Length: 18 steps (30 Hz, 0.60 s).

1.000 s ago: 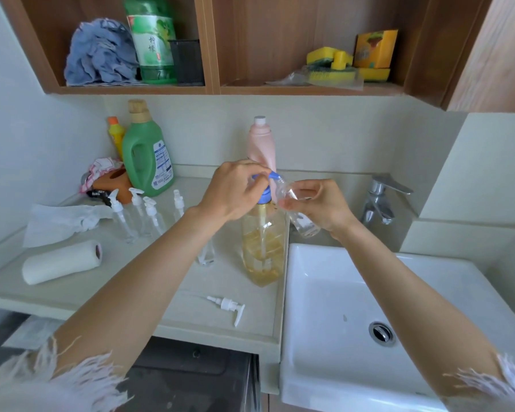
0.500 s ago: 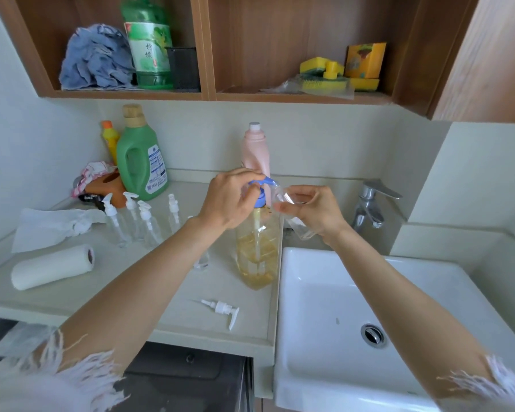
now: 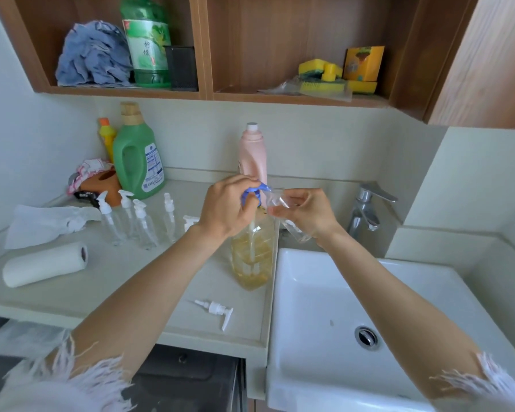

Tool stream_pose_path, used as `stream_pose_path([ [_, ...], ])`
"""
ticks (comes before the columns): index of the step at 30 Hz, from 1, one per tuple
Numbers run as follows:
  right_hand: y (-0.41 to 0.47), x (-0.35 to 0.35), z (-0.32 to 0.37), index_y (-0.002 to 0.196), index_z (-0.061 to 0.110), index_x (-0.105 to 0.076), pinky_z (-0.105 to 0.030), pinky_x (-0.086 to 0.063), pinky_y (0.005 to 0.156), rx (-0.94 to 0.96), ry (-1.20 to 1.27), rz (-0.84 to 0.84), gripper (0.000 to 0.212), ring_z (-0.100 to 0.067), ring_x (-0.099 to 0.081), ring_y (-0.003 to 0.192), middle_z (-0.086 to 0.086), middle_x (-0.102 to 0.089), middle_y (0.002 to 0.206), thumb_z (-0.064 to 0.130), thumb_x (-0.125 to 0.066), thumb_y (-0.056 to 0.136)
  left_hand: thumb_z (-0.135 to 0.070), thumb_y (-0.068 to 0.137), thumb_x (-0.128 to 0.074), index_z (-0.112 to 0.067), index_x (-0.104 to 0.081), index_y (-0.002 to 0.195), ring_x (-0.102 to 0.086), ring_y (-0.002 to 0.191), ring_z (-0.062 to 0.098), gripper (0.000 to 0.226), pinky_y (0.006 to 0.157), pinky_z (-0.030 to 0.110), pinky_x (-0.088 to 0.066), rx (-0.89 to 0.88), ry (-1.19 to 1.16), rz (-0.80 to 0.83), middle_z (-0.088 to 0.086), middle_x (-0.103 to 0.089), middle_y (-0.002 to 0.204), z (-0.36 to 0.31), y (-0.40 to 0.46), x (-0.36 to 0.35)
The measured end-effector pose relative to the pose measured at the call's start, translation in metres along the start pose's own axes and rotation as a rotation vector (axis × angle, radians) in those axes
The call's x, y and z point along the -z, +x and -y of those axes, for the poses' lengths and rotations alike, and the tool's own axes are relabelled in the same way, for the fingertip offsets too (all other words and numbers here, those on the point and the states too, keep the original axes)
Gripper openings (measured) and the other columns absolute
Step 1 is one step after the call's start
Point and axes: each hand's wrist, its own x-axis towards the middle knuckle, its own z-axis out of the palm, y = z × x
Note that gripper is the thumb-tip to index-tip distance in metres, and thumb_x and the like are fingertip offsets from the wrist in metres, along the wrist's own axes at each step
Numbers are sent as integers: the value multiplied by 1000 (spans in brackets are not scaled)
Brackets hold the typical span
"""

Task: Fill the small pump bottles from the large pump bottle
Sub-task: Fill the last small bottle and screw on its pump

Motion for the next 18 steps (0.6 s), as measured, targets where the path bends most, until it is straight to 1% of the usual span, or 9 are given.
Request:
stream_pose_path([
  [1,0,0,-2,79,10,-73,-16,-40,62,-7,-8,-1,27,-2,-49,57,10,-59,68,24,-89,63,-22,74,-41,-11,-75,91,-61,86,12,40,78,27,-48,-7,21,-7,3,-74,93,0,-3,-2],
  [3,-1,0,-3,91,14,-75,-12,-43,64,-26,-12,-3,34,4,-58,66,12,-68,80,25,-90,62,-23,75,-42,-12,-75,92,-64,86,16,39,76,30,-50,6,52,-8,2,-74,93,0,-5,-5],
  [6,0,2,-2,97,17,-75,-15,-47,72,-39,-17,-7,39,0,-64,84,9,-71,92,24,-90,62,-27,76,-40,-15,-76,93,-67,88,20,41,76,30,-53,31,86,24,1,-74,96,-8,-5,0],
  [8,-1,3,2,97,20,-75,-9,-45,67,-40,-12,2,38,2,-63,86,11,-71,94,25,-90,63,-32,78,-37,-15,-76,94,-68,89,22,46,78,30,-52,48,93,56,2,-74,99,-13,0,6],
  [10,-1,3,8,103,17,-73,-6,-43,66,-53,2,-7,44,5,-62,88,12,-68,97,26,-89,63,-38,78,-33,-16,-77,93,-67,88,24,51,76,31,-51,95,80,86,2,-74,99,-16,10,13],
  [12,0,3,11,104,18,-71,-10,-44,72,-51,6,-15,44,2,-62,86,14,-64,93,24,-89,65,-42,78,-31,-16,-77,93,-66,89,26,55,74,32,-50,117,75,120,3,-74,98,-16,18,18],
  [14,0,2,13,107,18,-71,-10,-44,73,-44,4,-13,46,-1,-63,85,13,-64,92,23,-89,65,-43,80,-30,-15,-77,95,-66,92,26,56,77,33,-51,105,74,137,3,-74,100,-16,18,19],
  [16,2,2,11,106,18,-72,-7,-43,68,-41,11,-4,45,0,-63,85,12,-65,91,24,-89,65,-41,79,-31,-14,-76,96,-65,96,22,56,80,28,-50,97,58,125,2,-73,104,-14,15,18],
  [18,3,1,6,104,19,-72,-7,-44,69,-45,38,-1,44,3,-63,87,13,-66,92,26,-89,65,-40,79,-31,-12,-76,97,-65,100,19,56,82,25,-47,117,28,104,1,-73,106,-9,14,15],
])
